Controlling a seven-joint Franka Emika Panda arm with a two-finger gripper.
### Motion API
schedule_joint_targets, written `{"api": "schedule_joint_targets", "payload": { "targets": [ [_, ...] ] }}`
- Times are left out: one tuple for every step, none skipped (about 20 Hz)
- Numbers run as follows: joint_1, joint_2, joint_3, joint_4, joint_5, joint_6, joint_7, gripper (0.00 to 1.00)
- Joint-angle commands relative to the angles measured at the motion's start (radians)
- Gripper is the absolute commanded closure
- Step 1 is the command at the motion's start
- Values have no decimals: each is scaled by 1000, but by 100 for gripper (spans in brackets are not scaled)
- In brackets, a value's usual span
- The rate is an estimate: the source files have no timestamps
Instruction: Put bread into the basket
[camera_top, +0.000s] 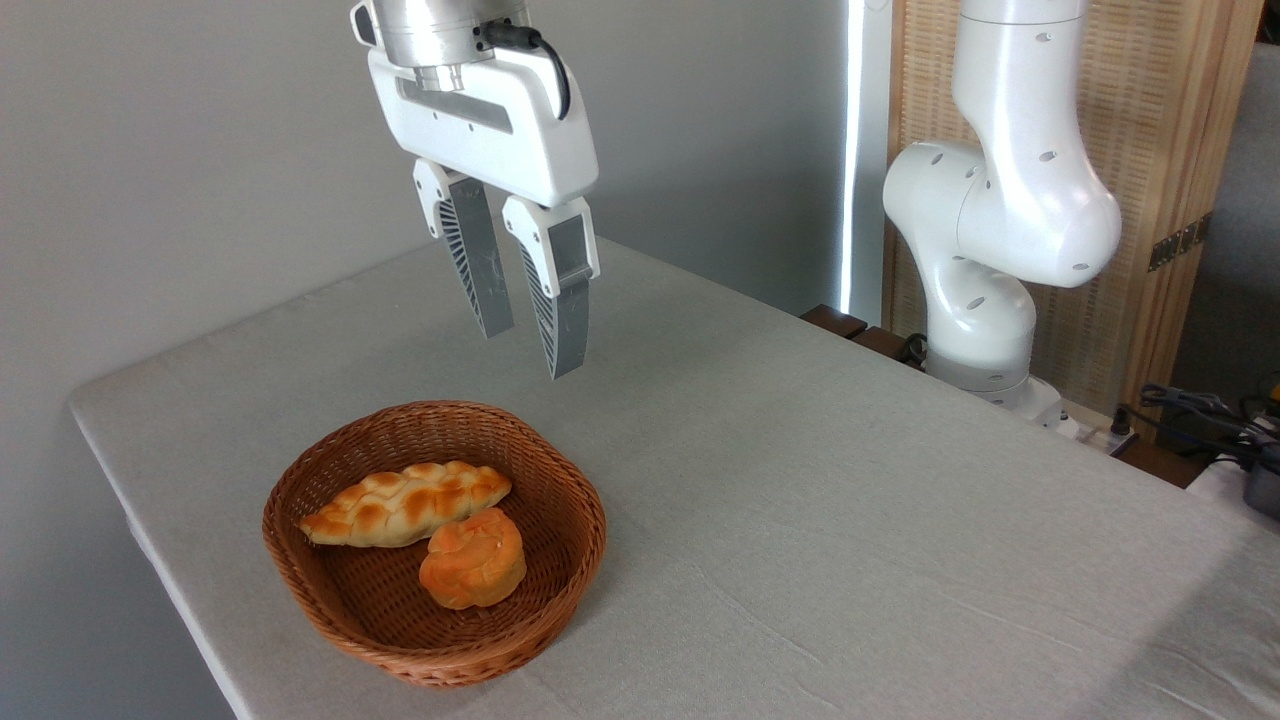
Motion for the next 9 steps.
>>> {"api": "schedule_joint_targets", "payload": {
  "targets": [
    [16, 15, -8, 26, 13, -33, -8, 0],
    [16, 15, -6, 24, 13, -33, -5, 0],
    [16, 17, -5, 24, 13, -35, -5, 0],
    [16, 17, -3, 23, 13, -33, -5, 0],
    [16, 17, -2, 21, 13, -33, -2, 0],
    [16, 17, 0, 21, 13, -33, -4, 0],
    [16, 17, 0, 21, 13, -33, -1, 0],
    [16, 17, 0, 21, 13, -33, 1, 0],
    [16, 17, 0, 21, 13, -33, -1, 0]
  ]
}}
